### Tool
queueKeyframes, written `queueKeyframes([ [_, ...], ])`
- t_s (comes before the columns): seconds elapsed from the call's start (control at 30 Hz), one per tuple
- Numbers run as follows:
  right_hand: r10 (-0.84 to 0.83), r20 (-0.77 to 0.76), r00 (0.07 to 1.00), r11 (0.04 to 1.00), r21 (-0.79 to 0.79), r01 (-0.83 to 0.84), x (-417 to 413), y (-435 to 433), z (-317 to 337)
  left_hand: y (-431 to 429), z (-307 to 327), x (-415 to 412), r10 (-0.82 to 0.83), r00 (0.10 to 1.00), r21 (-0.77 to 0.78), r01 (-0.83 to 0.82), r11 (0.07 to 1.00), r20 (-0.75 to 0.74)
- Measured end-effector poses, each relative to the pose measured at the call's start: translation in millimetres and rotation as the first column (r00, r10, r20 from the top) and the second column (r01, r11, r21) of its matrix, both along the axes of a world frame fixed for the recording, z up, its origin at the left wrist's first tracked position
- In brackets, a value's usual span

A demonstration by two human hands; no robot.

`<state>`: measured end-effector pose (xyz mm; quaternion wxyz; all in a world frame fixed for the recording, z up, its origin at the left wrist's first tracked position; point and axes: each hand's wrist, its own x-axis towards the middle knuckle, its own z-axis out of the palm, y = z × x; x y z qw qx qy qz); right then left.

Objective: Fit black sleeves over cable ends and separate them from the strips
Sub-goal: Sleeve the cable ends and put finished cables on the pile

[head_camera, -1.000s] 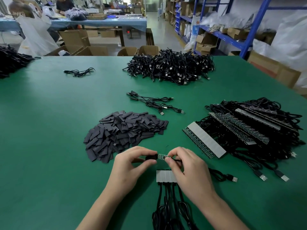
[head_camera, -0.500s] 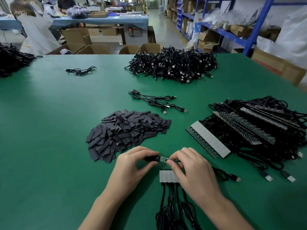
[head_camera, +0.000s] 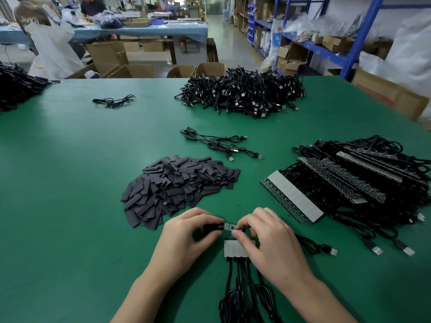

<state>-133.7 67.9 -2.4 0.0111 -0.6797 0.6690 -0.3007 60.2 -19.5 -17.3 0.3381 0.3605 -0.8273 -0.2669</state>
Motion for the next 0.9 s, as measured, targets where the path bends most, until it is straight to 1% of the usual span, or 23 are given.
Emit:
queueKeyframes([
  [0.17, 0.009, 0.005, 1.000, 1.000, 0.014, -0.009, -1.0, -0.5, 1.5, -1.1, 0.4, 0.8, 0.000, 1.000, 0.058, 0.001, 0.998, -0.023],
  [0.3, 0.012, 0.006, 1.000, 1.000, 0.019, -0.012, -1.5, -0.6, 1.7, -1.1, 1.1, 0.4, -0.029, 0.999, 0.074, 0.030, 0.997, -0.021],
  [0.63, -0.001, 0.003, 1.000, 0.999, 0.033, 0.001, -3.1, -1.1, 0.2, 0.0, 1.6, -1.0, -0.085, 0.996, 0.036, 0.084, 0.996, 0.026],
  [0.9, -0.016, 0.029, 0.999, 0.998, 0.069, 0.014, -5.2, -1.5, -2.6, -0.1, 0.7, -0.4, -0.112, 0.993, 0.043, 0.110, 0.993, 0.044],
])
